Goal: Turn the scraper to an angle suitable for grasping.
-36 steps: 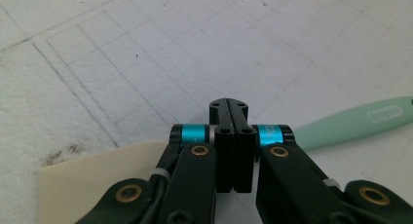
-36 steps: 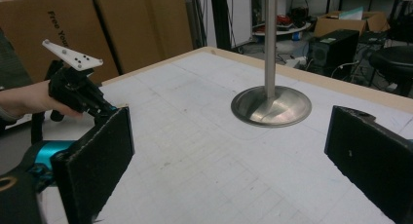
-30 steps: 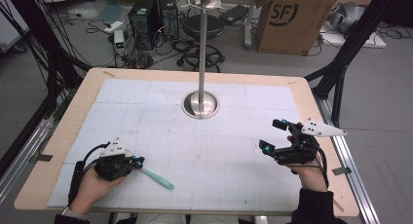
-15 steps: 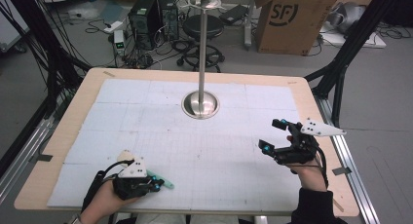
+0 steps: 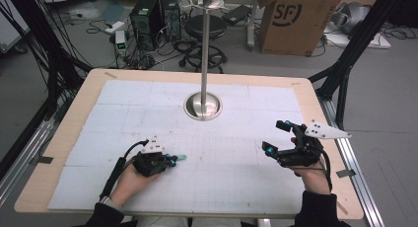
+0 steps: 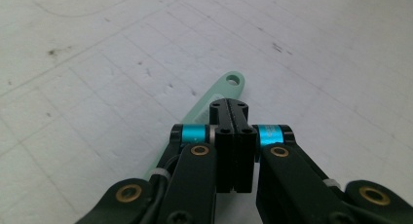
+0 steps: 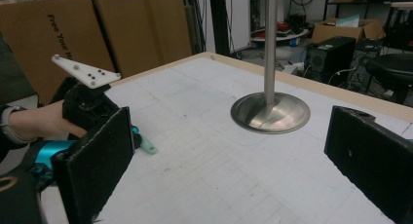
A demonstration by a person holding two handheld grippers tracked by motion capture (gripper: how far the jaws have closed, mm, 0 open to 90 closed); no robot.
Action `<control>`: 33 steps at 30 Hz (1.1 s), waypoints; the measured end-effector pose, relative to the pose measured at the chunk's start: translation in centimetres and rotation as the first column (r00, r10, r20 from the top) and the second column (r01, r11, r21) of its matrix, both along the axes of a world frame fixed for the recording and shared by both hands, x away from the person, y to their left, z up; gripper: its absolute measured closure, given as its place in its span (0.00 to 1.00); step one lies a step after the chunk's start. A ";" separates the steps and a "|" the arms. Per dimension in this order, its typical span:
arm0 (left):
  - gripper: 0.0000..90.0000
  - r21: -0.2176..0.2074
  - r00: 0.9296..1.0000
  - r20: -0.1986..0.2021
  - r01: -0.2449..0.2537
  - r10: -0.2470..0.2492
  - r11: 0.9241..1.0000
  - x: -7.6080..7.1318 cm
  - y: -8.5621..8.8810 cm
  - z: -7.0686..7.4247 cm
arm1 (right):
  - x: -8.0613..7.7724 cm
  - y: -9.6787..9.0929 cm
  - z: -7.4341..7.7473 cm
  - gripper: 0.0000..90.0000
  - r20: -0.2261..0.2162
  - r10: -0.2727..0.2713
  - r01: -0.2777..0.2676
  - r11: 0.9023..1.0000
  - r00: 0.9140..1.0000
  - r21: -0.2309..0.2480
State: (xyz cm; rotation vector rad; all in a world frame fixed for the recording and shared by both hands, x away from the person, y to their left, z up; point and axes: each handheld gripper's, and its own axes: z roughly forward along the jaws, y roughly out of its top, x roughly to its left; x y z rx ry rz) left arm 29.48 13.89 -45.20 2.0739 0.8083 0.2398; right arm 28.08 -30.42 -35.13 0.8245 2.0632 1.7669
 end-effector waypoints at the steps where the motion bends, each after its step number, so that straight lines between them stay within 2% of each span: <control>1: 1.00 -0.003 1.000 -0.008 -0.011 0.011 1.000 0.3 0.0 0.0 | 0.0 0.0 0.0 0.03 0.000 0.000 0.000 1.000 1.000 0.000; 4: 1.00 -0.001 0.999 -0.009 -0.041 0.041 0.999 0.8 0.0 0.0 | 0.2 0.0 -0.1 0.03 -0.006 0.001 -0.001 1.000 1.000 0.000; 8: 1.00 0.005 0.999 0.001 -0.049 0.049 0.999 1.2 0.0 0.0 | 0.3 0.2 -0.2 0.03 -0.005 0.010 -0.010 1.000 1.000 -0.004; 10: 1.00 0.030 0.999 0.040 -0.025 0.024 0.999 1.1 0.2 0.2 | 0.3 0.2 -0.1 0.03 -0.002 0.013 -0.013 1.000 1.000 -0.003; 11: 1.00 0.031 0.999 0.048 -0.024 0.022 0.999 1.0 0.6 0.5 | 0.3 0.2 -0.1 0.03 0.000 0.013 -0.013 1.000 1.000 0.001; 14: 0.98 -0.020 0.997 0.069 -0.028 0.029 0.999 1.1 2.3 1.8 | 0.2 -0.1 0.0 0.03 0.004 0.006 -0.006 1.000 1.000 0.012; 17: 0.96 0.013 0.996 0.081 -0.040 0.038 0.999 1.6 3.7 2.8 | 0.2 -0.2 0.1 0.03 -0.001 0.007 -0.007 1.000 1.000 0.021; 19: 0.92 0.021 0.998 0.066 -0.014 0.013 1.000 2.0 4.4 3.3 | 0.2 -0.1 0.3 0.03 0.006 0.007 -0.007 1.000 1.000 0.017; 22: 0.78 -0.021 0.999 0.025 0.043 -0.043 0.999 2.7 5.5 4.3 | -0.1 -0.1 0.6 0.03 0.016 0.014 -0.014 1.000 1.000 0.014; 23: 0.78 -0.021 0.997 0.016 0.070 -0.070 0.997 2.8 5.9 4.6 | -0.1 -0.1 0.6 0.03 0.016 0.014 -0.014 1.000 1.000 0.014; 25: 0.64 0.016 0.995 0.019 0.098 -0.098 0.995 2.9 6.4 5.6 | -0.2 -0.4 0.5 0.03 0.012 0.007 -0.007 1.000 1.000 0.021; 27: 0.51 0.040 0.991 0.032 0.131 -0.132 0.991 2.9 6.8 6.4 | -0.1 -0.6 0.3 0.03 0.012 0.000 0.000 1.000 1.000 0.020; 28: 0.46 0.060 0.988 0.036 0.150 -0.152 0.987 2.9 7.0 6.8 | -0.1 -0.6 0.3 0.03 0.009 -0.002 0.002 1.000 1.000 0.021; 29: 0.46 0.070 0.984 0.038 0.170 -0.173 0.983 3.0 7.2 7.0 | -0.1 -0.6 0.3 0.03 0.009 -0.002 0.002 1.000 1.000 0.021; 30: 0.41 0.075 0.979 0.032 0.200 -0.203 0.977 3.1 7.4 7.1 | -0.1 -0.7 0.2 0.03 0.009 -0.003 0.003 1.000 1.000 0.021; 31: 0.33 0.100 0.973 0.011 0.227 -0.230 0.969 3.2 7.5 7.0 | -0.2 -0.6 0.2 0.03 0.000 -0.002 0.002 1.000 1.000 0.022; 32: 0.33 0.135 0.968 -0.010 0.249 -0.250 0.959 3.2 7.6 6.9 | -0.2 -0.6 0.2 0.03 0.000 -0.002 0.002 1.000 1.000 0.022; 33: 0.33 0.175 0.961 -0.025 0.274 -0.274 0.946 3.3 7.7 6.7 | -0.3 -0.6 0.2 0.03 0.005 0.006 -0.006 1.000 1.000 0.018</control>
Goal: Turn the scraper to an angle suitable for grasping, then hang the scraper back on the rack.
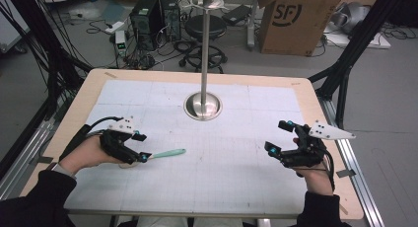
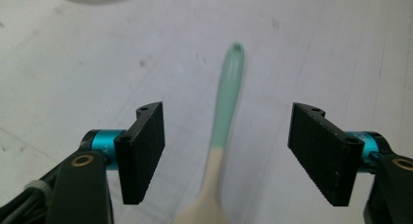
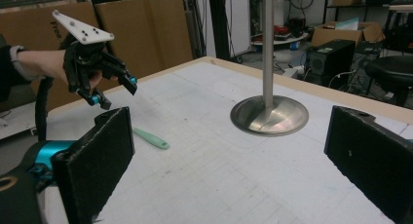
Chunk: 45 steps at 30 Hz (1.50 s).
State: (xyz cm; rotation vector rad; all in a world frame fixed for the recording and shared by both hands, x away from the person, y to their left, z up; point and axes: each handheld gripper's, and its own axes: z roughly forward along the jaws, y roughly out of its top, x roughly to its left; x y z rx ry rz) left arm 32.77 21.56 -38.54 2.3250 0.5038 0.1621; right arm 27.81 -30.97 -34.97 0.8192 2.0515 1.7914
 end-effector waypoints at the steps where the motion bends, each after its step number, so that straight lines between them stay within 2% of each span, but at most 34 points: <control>1: 0.33 0.043 1.000 -0.003 0.018 -0.018 0.999 0.0 0.0 -0.2 | 0.0 0.0 0.0 0.03 0.000 0.000 0.000 1.000 1.000 0.000; 2: 0.33 0.083 1.000 -0.008 0.031 -0.030 0.996 0.1 -0.1 -0.3 | -0.1 0.0 0.0 0.03 -0.002 0.002 -0.002 1.000 1.000 -0.003; 4: 0.33 0.124 0.998 -0.005 0.055 -0.055 0.991 0.2 -0.3 -0.4 | -0.2 0.0 0.0 0.03 -0.003 -0.002 0.002 1.000 1.000 -0.005; 6: 0.32 0.143 0.998 -0.015 0.066 -0.064 0.988 0.3 -0.6 -0.4 | -0.3 -0.1 -0.1 0.03 -0.005 -0.006 0.006 1.000 1.000 -0.003; 8: 0.30 0.164 0.995 0.001 0.096 -0.097 0.982 0.5 -0.8 -0.3 | -0.4 -0.2 -0.2 0.03 -0.010 -0.010 0.010 1.000 1.000 -0.007; 10: 0.30 0.164 0.994 -0.036 0.103 -0.099 0.981 0.7 -1.0 -0.2 | -0.6 -0.4 -0.4 0.03 -0.016 -0.016 0.016 1.000 1.000 -0.007; 11: 0.30 0.154 0.994 -0.041 0.109 -0.103 0.982 0.8 -1.1 -0.2 | -0.6 -0.4 -0.4 0.03 -0.016 -0.016 0.016 1.000 1.000 -0.007; 14: 0.31 0.160 0.993 -0.040 0.117 -0.112 0.980 1.0 -1.4 -0.5 | -0.8 -0.6 -0.4 0.03 -0.014 -0.022 0.022 1.000 1.000 -0.007; 17: 0.33 0.172 0.990 -0.064 0.134 -0.124 0.976 1.4 -1.6 -1.0 | -0.8 -0.5 -0.4 0.03 -0.014 -0.020 0.020 1.000 1.000 -0.005; 20: 0.35 0.173 0.991 -0.073 0.127 -0.116 0.977 1.9 -2.0 -1.5 | -0.7 -0.4 -0.3 0.03 -0.011 -0.018 0.017 1.000 1.000 -0.005; 27: 0.42 0.220 0.987 -0.119 0.133 -0.109 0.966 3.0 -2.5 -2.3 | -0.5 -0.2 -0.7 0.03 -0.027 -0.010 0.009 1.000 1.000 -0.010; 28: 0.44 0.231 0.986 -0.127 0.131 -0.103 0.964 3.1 -2.6 -2.3 | -0.5 -0.3 -0.7 0.03 -0.027 -0.011 0.011 1.000 1.000 -0.011; 29: 0.46 0.250 0.986 -0.130 0.135 -0.105 0.959 3.2 -2.6 -2.3 | -0.5 -0.3 -0.7 0.03 -0.027 -0.011 0.010 1.000 1.000 -0.010; 30: 0.48 0.260 0.986 -0.122 0.140 -0.112 0.955 3.2 -2.7 -2.3 | -0.5 -0.3 -0.7 0.03 -0.025 -0.009 0.009 1.000 1.000 -0.011; 32: 0.52 0.270 0.985 -0.136 0.143 -0.109 0.952 3.3 -3.0 -2.1 | -0.5 -0.2 -0.7 0.03 -0.026 -0.011 0.011 1.000 1.000 -0.011; 34: 0.56 0.293 0.981 -0.140 0.170 -0.134 0.941 3.3 -3.5 -1.9 | -0.4 -0.2 -0.6 0.03 -0.025 -0.011 0.011 1.000 1.000 -0.015; 35: 0.60 0.309 0.979 -0.142 0.184 -0.146 0.933 3.3 -3.8 -1.9 | -0.4 0.0 -0.6 0.03 -0.023 -0.005 0.004 1.000 1.000 -0.015; 36: 0.60 0.329 0.977 -0.146 0.197 -0.157 0.923 3.3 -4.0 -1.9 | -0.4 0.0 -0.6 0.03 -0.023 -0.005 0.004 1.000 1.000 -0.015; 37: 0.61 0.342 0.975 -0.157 0.202 -0.156 0.918 3.4 -4.1 -2.0 | -0.4 0.0 -0.6 0.03 -0.023 -0.002 0.002 1.000 1.000 -0.016; 41: 0.72 0.416 0.970 -0.186 0.225 -0.160 0.881 3.6 -4.6 -2.3 | -0.4 0.0 -1.0 0.03 -0.034 -0.001 0.000 1.000 0.999 -0.022; 43: 0.75 0.442 0.969 -0.183 0.233 -0.167 0.866 3.7 -4.9 -2.2 | -0.4 0.0 -1.0 0.03 -0.037 -0.002 0.001 1.000 0.999 -0.020; 45: 0.79 0.455 0.967 -0.190 0.240 -0.170 0.857 3.6 -5.2 -2.3 | -0.5 -0.1 -1.0 0.03 -0.032 -0.002 0.002 1.000 0.999 -0.020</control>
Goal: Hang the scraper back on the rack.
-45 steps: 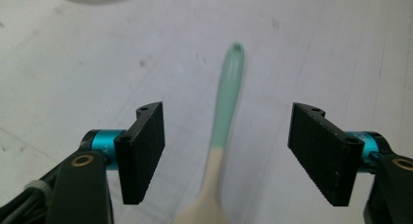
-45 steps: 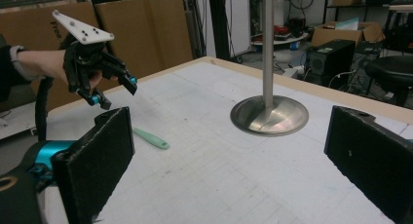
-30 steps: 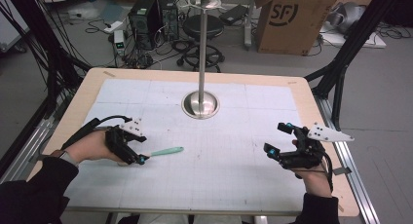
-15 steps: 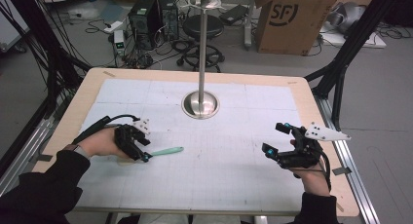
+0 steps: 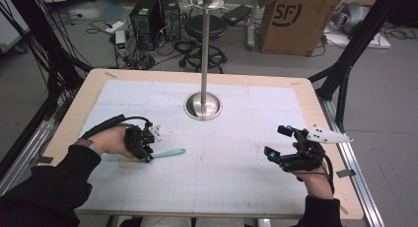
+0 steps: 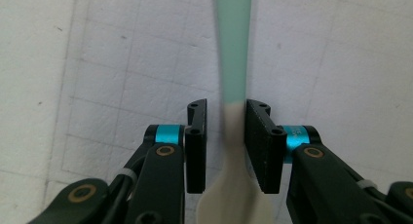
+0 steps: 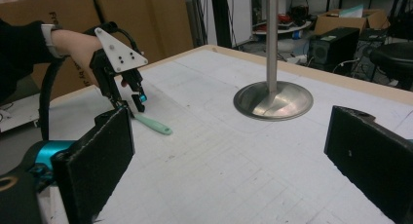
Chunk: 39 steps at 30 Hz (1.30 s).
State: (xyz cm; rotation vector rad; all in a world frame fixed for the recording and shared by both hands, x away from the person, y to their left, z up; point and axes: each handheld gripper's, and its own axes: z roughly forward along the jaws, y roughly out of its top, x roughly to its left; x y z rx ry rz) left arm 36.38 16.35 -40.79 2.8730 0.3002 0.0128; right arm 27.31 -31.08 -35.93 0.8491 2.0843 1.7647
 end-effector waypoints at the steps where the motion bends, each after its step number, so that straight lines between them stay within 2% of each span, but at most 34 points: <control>1: 0.79 0.012 1.000 -0.002 0.009 -0.009 1.000 0.0 -0.2 0.0 | 0.0 0.0 0.0 0.03 0.000 0.000 0.000 1.000 1.000 0.000; 3: 0.80 0.057 0.999 0.009 0.043 -0.044 0.997 0.0 -0.5 0.2 | 0.0 -0.1 -0.1 0.03 0.000 -0.004 0.004 1.000 1.000 -0.002; 7: 0.88 0.075 0.999 0.013 0.032 -0.033 0.997 -0.5 -1.1 0.1 | 0.0 -0.1 -0.3 0.03 -0.010 -0.007 0.007 1.000 1.000 -0.006; 10: 0.89 0.068 1.000 0.013 0.023 -0.024 0.997 -0.4 -1.0 0.1 | 0.0 0.1 -0.3 0.03 -0.012 -0.002 0.002 1.000 1.000 -0.009; 12: 0.89 0.048 1.000 0.014 0.008 -0.008 0.999 -0.4 -0.7 0.1 | -0.1 0.1 -0.2 0.03 -0.009 0.002 -0.002 1.000 1.000 -0.009; 13: 0.89 0.029 1.000 0.014 -0.007 0.007 1.000 -0.4 -0.5 0.2 | -0.1 0.1 -0.2 0.03 -0.008 0.002 -0.002 1.000 1.000 -0.009; 15: 0.89 -0.045 0.999 0.010 -0.035 0.036 0.998 -0.3 0.0 0.6 | -0.1 0.1 0.0 0.03 -0.005 0.001 -0.001 1.000 1.000 -0.007; 17: 0.89 -0.112 0.998 0.024 -0.056 0.059 0.992 -0.4 0.7 1.3 | -0.1 0.0 -0.1 0.03 -0.003 0.000 0.000 1.000 1.000 -0.007; 19: 0.89 -0.178 0.996 0.022 -0.083 0.088 0.981 -0.4 1.3 2.1 | 0.0 -0.1 -0.2 0.03 -0.008 -0.007 0.007 1.000 1.000 -0.003; 21: 0.89 -0.246 0.993 0.025 -0.109 0.119 0.963 -0.6 1.9 2.7 | 0.0 -0.2 -0.2 0.03 -0.010 -0.010 0.010 1.000 1.000 -0.004; 22: 0.89 -0.280 0.990 0.025 -0.123 0.135 0.952 -0.6 2.2 3.0 | 0.0 -0.3 -0.2 0.03 -0.009 -0.011 0.011 1.000 1.000 -0.003; 23: 0.89 -0.317 0.987 0.025 -0.142 0.158 0.938 -0.7 2.5 3.3 | 0.0 -0.3 -0.2 0.03 -0.007 -0.012 0.012 1.000 1.000 -0.003; 25: 0.89 -0.395 0.980 -0.001 -0.183 0.199 0.900 -0.8 3.1 3.7 | -0.1 -0.2 -0.2 0.03 -0.005 -0.011 0.011 1.000 1.000 -0.003; 27: 0.89 -0.457 0.975 -0.005 -0.199 0.221 0.867 -1.1 3.4 3.9 | -0.1 -0.2 -0.1 0.03 -0.005 -0.010 0.010 1.000 1.000 -0.003; 28: 0.89 -0.497 0.970 -0.014 -0.216 0.241 0.841 -1.2 3.5 4.0 | -0.1 -0.1 -0.1 0.03 -0.004 -0.008 0.008 1.000 1.000 -0.004; 29: 0.89 -0.524 0.965 -0.023 -0.234 0.261 0.819 -1.1 3.7 4.1 | -0.1 -0.1 -0.1 0.03 -0.004 -0.008 0.008 1.000 1.000 -0.004; 30: 0.89 -0.559 0.959 -0.030 -0.251 0.283 0.790 -1.2 3.8 4.2 | -0.1 -0.1 -0.1 0.03 -0.005 -0.008 0.008 1.000 1.000 -0.004; 31: 0.89 -0.589 0.955 -0.029 -0.255 0.296 0.767 -1.1 3.9 4.3 | 0.0 0.0 -0.1 0.03 -0.003 -0.009 0.009 1.000 1.000 -0.006; 32: 0.89 -0.618 0.949 -0.032 -0.266 0.314 0.740 -1.1 3.9 4.5 | 0.0 0.0 -0.2 0.03 0.000 -0.011 0.011 1.000 1.000 -0.006; 33: 0.89 -0.635 0.942 -0.036 -0.280 0.334 0.720 -1.0 4.0 4.6 | 0.0 0.0 -0.2 0.03 -0.001 -0.011 0.011 1.000 1.000 -0.004; 34: 0.89 -0.655 0.933 -0.048 -0.298 0.356 0.694 -0.8 4.0 4.9 | 0.0 0.1 -0.2 0.03 -0.004 -0.014 0.014 1.000 1.000 0.000; 35: 0.89 -0.674 0.930 -0.040 -0.295 0.366 0.677 -0.6 4.1 5.1 | 0.1 0.1 -0.2 0.03 -0.005 -0.013 0.012 1.000 1.000 -0.001; 36: 0.89 -0.689 0.923 -0.025 -0.294 0.383 0.662 -0.5 4.2 5.4 | 0.2 0.1 -0.3 0.03 -0.007 -0.014 0.014 1.000 1.000 -0.002; 38: 0.89 -0.718 0.911 -0.032 -0.307 0.411 0.625 -0.1 4.4 5.8 | 0.2 0.1 -0.3 0.03 -0.007 -0.013 0.013 1.000 1.000 -0.001; 39: 0.89 -0.728 0.904 -0.025 -0.309 0.426 0.613 0.1 4.6 6.1 | 0.2 0.1 -0.3 0.03 -0.007 -0.013 0.013 1.000 1.000 -0.001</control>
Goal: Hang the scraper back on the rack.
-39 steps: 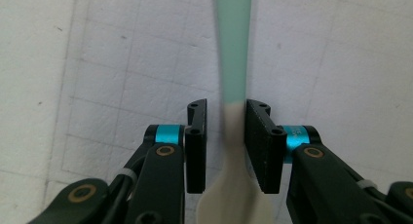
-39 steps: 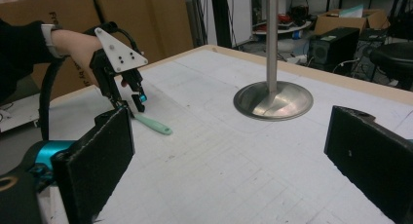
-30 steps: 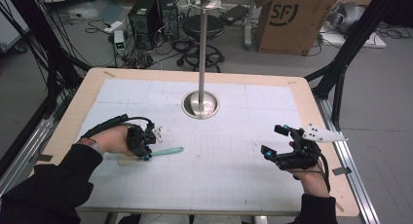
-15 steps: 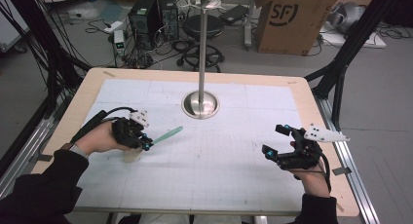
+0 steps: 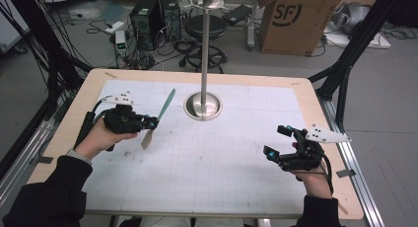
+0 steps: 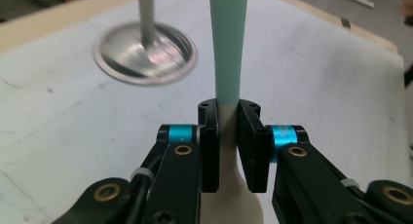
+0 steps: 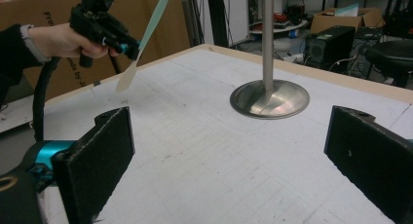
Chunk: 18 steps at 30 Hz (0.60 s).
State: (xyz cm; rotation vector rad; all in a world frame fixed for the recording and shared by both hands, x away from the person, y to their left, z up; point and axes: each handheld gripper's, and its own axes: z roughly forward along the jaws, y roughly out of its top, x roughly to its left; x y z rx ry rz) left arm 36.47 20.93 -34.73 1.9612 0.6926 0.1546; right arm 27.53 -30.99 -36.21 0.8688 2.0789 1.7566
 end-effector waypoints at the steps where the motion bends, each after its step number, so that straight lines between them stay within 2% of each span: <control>1: 0.89 -0.013 1.000 -0.003 -0.010 0.010 1.000 0.2 0.2 0.2 | 0.0 0.0 0.0 0.03 -0.002 0.000 0.000 1.000 1.000 0.002; 2: 0.89 -0.030 1.000 -0.001 -0.019 0.019 0.999 0.5 0.2 0.4 | 0.0 0.0 0.0 0.03 -0.001 0.001 -0.001 1.000 1.000 0.002; 5: 0.89 -0.020 0.997 0.040 -0.060 0.061 0.998 0.9 0.3 1.4 | 0.0 -0.1 0.0 0.03 -0.002 -0.001 0.001 1.000 1.000 0.009; 7: 0.89 -0.068 0.995 0.052 -0.081 0.084 0.994 1.4 0.2 2.2 | 0.0 -0.1 0.0 0.03 -0.001 0.000 0.000 1.000 1.000 0.007; 10: 0.89 -0.093 0.993 0.082 -0.082 0.090 0.992 2.0 -0.3 3.6 | 0.0 -0.1 0.1 0.03 0.003 0.000 0.000 1.000 1.000 0.005; 14: 0.89 -0.094 0.989 0.116 -0.084 0.095 0.992 2.9 -1.3 5.4 | 0.0 -0.2 0.2 0.03 0.005 0.001 -0.001 1.000 1.000 0.011; 18: 0.89 -0.137 0.982 0.143 -0.105 0.125 0.985 3.7 -2.1 6.7 | 0.0 -0.3 0.1 0.03 0.007 0.001 -0.001 1.000 1.000 0.015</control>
